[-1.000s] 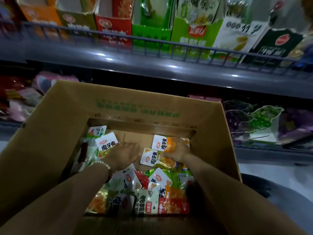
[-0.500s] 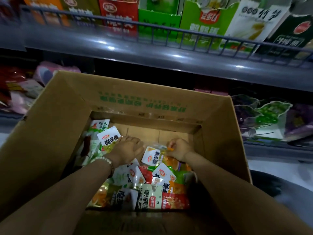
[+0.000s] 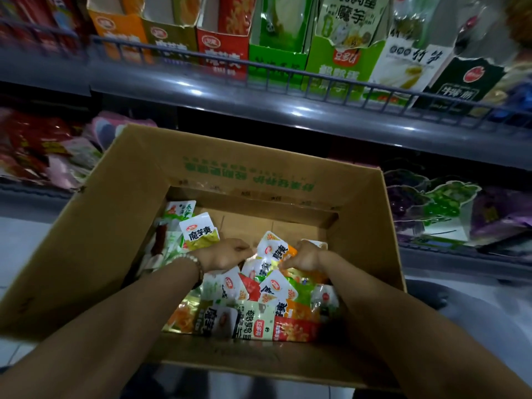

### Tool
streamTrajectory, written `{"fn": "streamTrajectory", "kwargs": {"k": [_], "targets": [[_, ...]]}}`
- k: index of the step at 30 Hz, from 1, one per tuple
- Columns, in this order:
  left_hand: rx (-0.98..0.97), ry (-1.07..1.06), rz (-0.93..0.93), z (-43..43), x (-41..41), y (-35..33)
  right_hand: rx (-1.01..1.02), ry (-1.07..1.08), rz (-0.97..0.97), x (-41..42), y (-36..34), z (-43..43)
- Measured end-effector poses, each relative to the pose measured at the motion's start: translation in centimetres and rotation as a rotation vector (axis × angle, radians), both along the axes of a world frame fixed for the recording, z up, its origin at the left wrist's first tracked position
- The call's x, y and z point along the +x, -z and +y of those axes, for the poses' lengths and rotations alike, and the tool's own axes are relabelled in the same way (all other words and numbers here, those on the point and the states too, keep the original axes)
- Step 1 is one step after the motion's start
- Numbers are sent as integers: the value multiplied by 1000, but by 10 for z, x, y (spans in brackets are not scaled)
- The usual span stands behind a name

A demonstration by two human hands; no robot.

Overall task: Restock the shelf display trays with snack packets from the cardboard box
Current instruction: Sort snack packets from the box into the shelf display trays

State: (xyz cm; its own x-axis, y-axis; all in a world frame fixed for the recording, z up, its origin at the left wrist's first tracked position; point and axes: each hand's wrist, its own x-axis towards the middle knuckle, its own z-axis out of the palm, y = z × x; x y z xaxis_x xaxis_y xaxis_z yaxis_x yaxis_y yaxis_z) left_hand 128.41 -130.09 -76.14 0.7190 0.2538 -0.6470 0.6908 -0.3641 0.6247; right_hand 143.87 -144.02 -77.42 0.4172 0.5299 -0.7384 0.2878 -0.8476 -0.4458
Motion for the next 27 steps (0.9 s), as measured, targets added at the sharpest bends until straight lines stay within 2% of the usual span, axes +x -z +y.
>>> {"fn": "streamTrajectory", "kwargs": {"k": [4, 8, 10, 12, 15, 20, 24, 27], "targets": [[-118, -182, -172, 11, 1, -20, 251, 183, 68, -5, -34, 12], [-204, -516, -434, 17, -4, -56, 532, 421, 245, -11, -91, 17], [-304, -640, -487, 10, -10, -77, 619, 510, 354, -17, -114, 16], [-413, -641, -498, 4, -18, -94, 680, 549, 437, -24, -132, 18], [-478, -631, -572, -8, -28, -122, 733, 540, 483, -39, -156, 23], [-358, -597, -683, -13, -45, -161, 878, 511, 439, -59, -188, 29], [-327, -609, -747, -6, -52, -181, 937, 403, 433, -67, -208, 38], [-270, -645, -792, 6, -57, -199, 966, 316, 335, -62, -232, 52]]}}
